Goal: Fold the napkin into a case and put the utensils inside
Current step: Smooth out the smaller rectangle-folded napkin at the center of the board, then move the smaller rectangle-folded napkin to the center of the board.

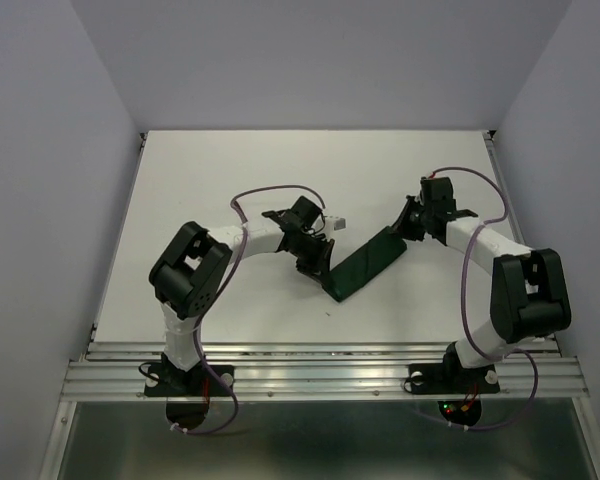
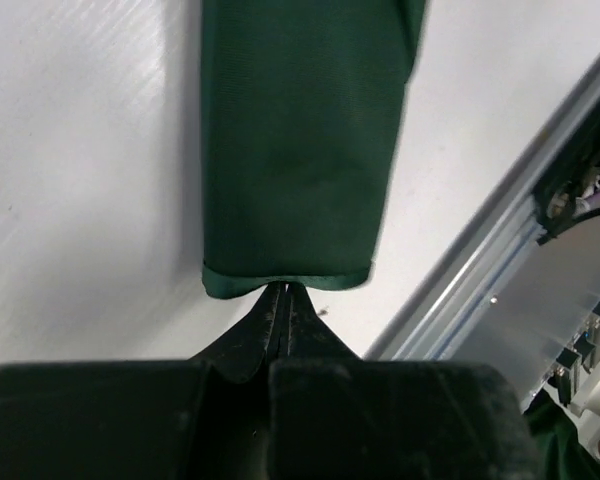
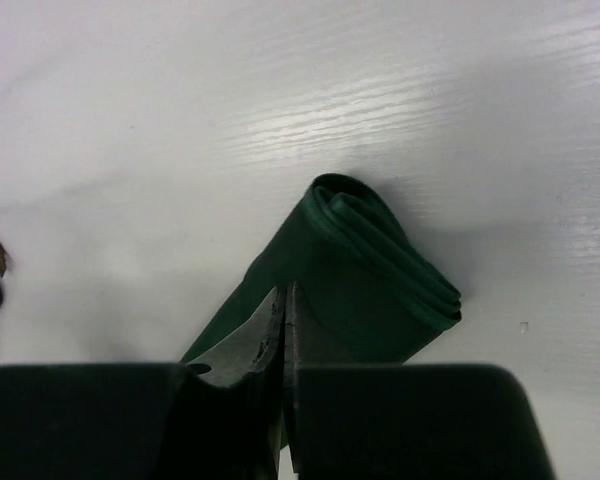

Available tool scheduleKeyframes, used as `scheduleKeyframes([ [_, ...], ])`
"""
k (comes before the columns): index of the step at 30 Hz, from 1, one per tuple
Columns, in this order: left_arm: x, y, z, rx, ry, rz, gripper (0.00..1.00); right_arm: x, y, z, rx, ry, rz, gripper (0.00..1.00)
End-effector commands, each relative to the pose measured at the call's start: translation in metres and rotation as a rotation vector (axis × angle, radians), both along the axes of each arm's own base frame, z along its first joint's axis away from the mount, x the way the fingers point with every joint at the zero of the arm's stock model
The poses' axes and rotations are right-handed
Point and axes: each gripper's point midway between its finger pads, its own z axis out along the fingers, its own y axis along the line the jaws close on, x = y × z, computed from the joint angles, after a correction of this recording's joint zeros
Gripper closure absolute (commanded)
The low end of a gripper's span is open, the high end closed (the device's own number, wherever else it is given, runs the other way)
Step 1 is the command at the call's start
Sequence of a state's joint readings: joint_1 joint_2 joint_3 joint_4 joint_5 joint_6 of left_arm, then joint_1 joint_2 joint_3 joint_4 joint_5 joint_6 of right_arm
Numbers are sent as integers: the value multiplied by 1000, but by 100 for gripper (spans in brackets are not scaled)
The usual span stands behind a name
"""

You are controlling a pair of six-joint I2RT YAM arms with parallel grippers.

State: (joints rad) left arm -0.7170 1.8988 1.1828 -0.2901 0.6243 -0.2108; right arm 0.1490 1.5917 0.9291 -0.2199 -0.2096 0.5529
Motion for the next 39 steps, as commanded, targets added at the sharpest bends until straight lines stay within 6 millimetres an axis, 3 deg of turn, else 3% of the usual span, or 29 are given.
scheduleKeyframes([
  [1,12,-13,80,-137,-139,-35,100,-7,18,27,2,-74,41,96],
  [5,2,-25,101,-227,-146,-114,100,-22,36,20,30,-52,70,96],
  [9,-2,-32,97,-233,-150,-160,100,-44,58,-5,79,13,111,96],
  [12,-2,-36,81,-225,-116,-150,100,-51,62,-27,89,61,105,96],
  [15,1,-32,52,-171,-100,-124,100,-51,58,-45,64,90,86,96],
  [19,-2,-24,15,-105,-55,-119,100,-48,56,-50,50,97,69,96],
  [25,3,-19,-9,-53,-37,-100,100,-46,53,-53,38,104,53,96],
  [30,25,-12,-1,-30,-84,-72,100,-40,52,-55,25,101,37,96],
  [33,44,-6,15,-21,-146,-45,100,-30,48,-58,-8,88,21,96],
  [36,63,-2,50,-30,-250,-9,100,-11,51,-40,-21,36,36,95],
  [39,75,3,78,-34,-307,14,94,0,56,-18,-18,-28,76,93],
])
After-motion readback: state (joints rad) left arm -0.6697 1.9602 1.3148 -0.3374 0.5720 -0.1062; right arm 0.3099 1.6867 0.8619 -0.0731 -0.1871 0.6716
